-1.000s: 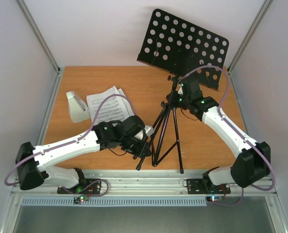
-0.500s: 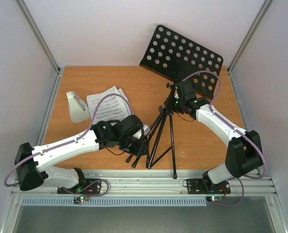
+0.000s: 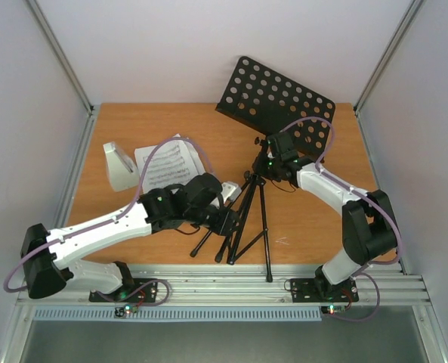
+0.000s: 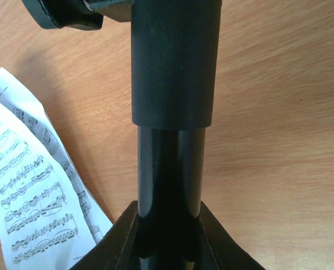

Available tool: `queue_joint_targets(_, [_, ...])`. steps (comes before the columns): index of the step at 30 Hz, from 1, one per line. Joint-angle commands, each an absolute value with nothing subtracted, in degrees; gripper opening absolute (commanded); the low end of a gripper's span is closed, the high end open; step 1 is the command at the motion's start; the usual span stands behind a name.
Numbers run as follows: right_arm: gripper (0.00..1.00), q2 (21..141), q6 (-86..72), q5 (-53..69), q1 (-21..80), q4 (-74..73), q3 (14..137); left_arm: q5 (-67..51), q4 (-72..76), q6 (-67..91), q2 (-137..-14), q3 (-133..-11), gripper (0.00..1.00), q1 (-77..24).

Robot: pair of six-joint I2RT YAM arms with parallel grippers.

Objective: Pack up the instrument practice props

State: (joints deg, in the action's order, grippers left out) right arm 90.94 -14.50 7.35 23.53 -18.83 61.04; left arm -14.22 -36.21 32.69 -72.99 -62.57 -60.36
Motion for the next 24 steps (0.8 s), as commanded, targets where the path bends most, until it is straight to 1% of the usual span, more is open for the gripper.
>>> queue_joint_targets(1, [0.01, 91.72, -3.37, -2.04, 25.66, -15.8, 60.22, -11.57, -29.98, 29.55, -71.16, -63.25, 0.45, -60.21])
queue_joint_targets(3, [0.01, 92.22, -3.26, -2.01, 25.66, -15.88, 60.4, -10.41, -30.18, 29.41, -70.74, -63.0, 0.5, -60.21])
queue_joint_targets(6, [0.01, 93.03, -3.1, -1.9, 25.66, -15.99, 60.67, -7.7, -30.64, 29.15, -69.76, -62.53, 0.62, -60.21])
queue_joint_targets(9, [0.01, 94.07, -2.76, -1.61, 25.64, -16.85, 62.23, -5.09, -30.93, 28.84, -68.26, -61.94, 0.71, -60.21])
queue_joint_targets(13, [0.01, 94.48, -2.17, -1.4, 25.66, -18.79, 64.68, -1.09, -31.35, 28.57, -65.64, -61.0, 0.79, -60.21])
queue_joint_targets(17, [0.01, 94.42, -1.45, -1.36, 25.66, -21.0, 67.25, 3.06, -30.73, 28.74, -61.97, -59.38, 0.85, -60.21])
queue_joint_targets(24, [0.01, 94.64, 1.3, -1.32, 25.66, -24.98, 71.37, 5.82, -31.5, 28.43, -58.77, -58.71, 0.86, -60.21])
